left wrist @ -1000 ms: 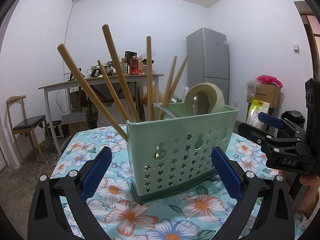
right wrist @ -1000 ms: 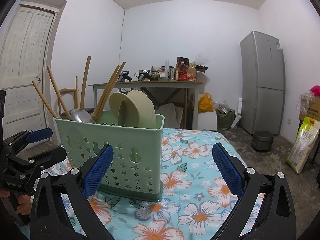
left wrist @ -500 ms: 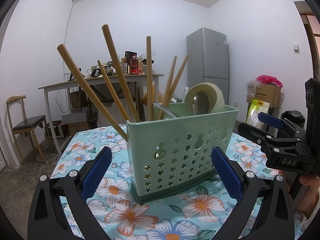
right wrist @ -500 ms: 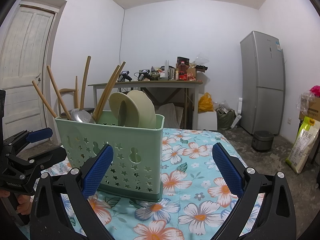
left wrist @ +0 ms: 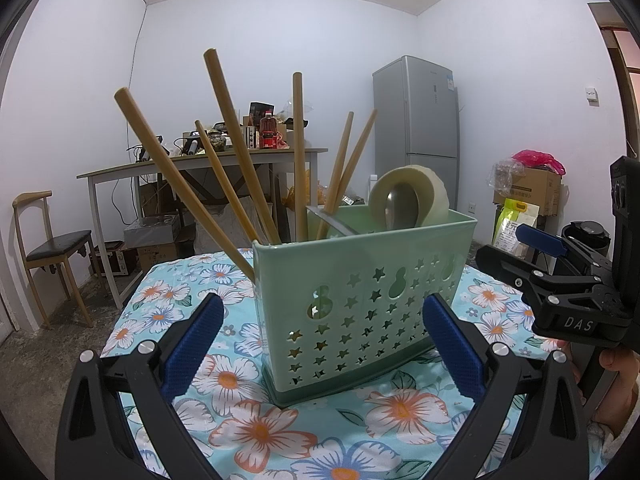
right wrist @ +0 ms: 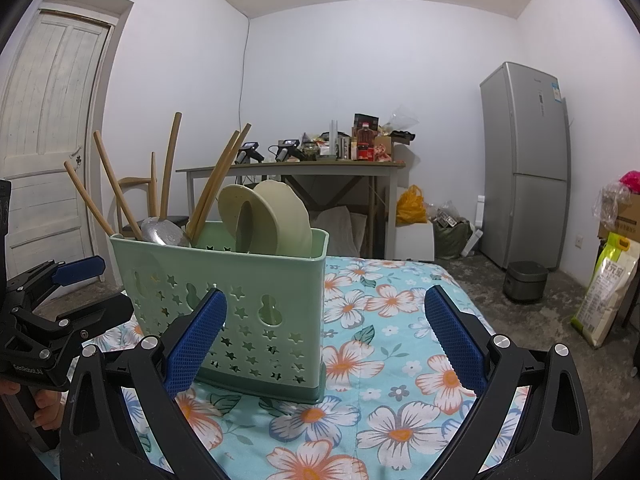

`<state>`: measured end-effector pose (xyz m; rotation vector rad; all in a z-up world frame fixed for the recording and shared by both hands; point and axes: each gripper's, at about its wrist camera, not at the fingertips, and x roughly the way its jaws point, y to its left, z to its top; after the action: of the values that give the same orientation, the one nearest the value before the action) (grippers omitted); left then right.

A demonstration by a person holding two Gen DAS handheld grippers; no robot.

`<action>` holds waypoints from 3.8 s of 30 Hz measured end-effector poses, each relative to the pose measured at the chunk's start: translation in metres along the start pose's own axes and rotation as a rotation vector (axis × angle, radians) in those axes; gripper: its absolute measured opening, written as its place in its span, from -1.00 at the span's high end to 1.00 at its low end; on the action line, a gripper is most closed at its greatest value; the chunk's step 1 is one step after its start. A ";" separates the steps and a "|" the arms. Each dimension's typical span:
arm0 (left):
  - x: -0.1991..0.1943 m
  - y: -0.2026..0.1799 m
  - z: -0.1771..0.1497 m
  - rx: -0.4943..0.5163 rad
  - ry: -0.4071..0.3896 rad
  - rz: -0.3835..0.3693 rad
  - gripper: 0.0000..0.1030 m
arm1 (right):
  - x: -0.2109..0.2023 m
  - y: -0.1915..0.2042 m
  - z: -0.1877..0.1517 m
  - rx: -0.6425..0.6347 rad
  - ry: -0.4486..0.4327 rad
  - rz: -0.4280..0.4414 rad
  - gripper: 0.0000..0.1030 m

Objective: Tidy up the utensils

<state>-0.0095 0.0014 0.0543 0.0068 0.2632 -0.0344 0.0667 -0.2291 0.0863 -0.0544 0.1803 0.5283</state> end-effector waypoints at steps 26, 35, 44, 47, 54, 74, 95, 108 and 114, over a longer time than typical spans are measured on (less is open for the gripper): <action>0.000 0.000 0.000 0.001 0.001 0.000 -0.90 | 0.000 0.000 0.000 0.001 0.001 0.000 -0.85; 0.000 0.000 0.000 0.001 0.000 0.000 -0.90 | 0.000 0.000 0.000 0.001 0.001 0.000 -0.85; 0.000 0.000 0.000 0.001 0.000 0.000 -0.89 | 0.001 0.000 0.000 0.001 0.001 0.000 -0.85; 0.000 0.000 0.000 0.000 0.000 0.000 -0.90 | 0.000 0.000 0.000 0.000 0.001 0.000 -0.85; 0.000 0.000 0.000 0.001 0.001 0.000 -0.89 | 0.001 0.000 0.000 0.000 0.000 0.000 -0.85; 0.005 0.006 0.004 -0.024 0.020 -0.003 -0.90 | 0.000 -0.003 0.003 -0.001 -0.005 -0.030 -0.85; 0.002 0.005 0.001 -0.039 0.014 0.041 -0.89 | 0.002 0.003 0.000 -0.010 -0.008 -0.024 -0.85; 0.003 0.005 0.000 -0.048 0.027 0.057 -0.89 | -0.001 0.004 -0.001 -0.015 -0.010 -0.003 -0.85; 0.001 -0.002 0.001 -0.014 -0.004 0.062 -0.89 | -0.004 0.009 0.000 -0.037 -0.020 -0.012 -0.85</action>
<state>-0.0085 -0.0007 0.0550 0.0008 0.2588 0.0290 0.0591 -0.2234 0.0864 -0.0858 0.1511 0.5201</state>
